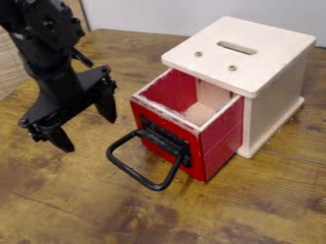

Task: Open the drawer

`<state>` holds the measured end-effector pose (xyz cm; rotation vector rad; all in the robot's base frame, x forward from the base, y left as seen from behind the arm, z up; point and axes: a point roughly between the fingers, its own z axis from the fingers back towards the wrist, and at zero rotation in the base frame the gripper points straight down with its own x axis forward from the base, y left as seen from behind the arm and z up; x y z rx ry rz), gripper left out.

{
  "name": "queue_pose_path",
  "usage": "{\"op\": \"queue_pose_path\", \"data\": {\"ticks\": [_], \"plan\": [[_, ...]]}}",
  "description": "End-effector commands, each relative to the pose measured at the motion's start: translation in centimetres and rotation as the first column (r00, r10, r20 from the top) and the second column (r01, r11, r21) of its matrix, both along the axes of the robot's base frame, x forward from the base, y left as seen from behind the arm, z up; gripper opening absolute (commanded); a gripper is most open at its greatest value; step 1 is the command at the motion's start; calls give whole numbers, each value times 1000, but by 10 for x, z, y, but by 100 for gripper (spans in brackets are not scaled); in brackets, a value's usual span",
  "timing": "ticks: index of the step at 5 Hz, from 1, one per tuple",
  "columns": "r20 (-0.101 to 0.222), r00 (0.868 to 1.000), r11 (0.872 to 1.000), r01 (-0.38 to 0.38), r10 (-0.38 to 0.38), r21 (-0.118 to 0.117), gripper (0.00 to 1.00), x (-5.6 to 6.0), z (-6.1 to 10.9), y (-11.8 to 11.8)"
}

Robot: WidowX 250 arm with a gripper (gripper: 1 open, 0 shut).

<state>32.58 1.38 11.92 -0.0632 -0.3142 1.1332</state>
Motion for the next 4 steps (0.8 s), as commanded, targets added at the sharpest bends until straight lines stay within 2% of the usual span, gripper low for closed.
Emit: {"op": "queue_pose_path", "data": {"ticks": [1,4], "plan": [[52,998,1000,29,-29,11,100,6,15,-6],[57,997,998,59,-60,12,100,5,16,-8]]}}
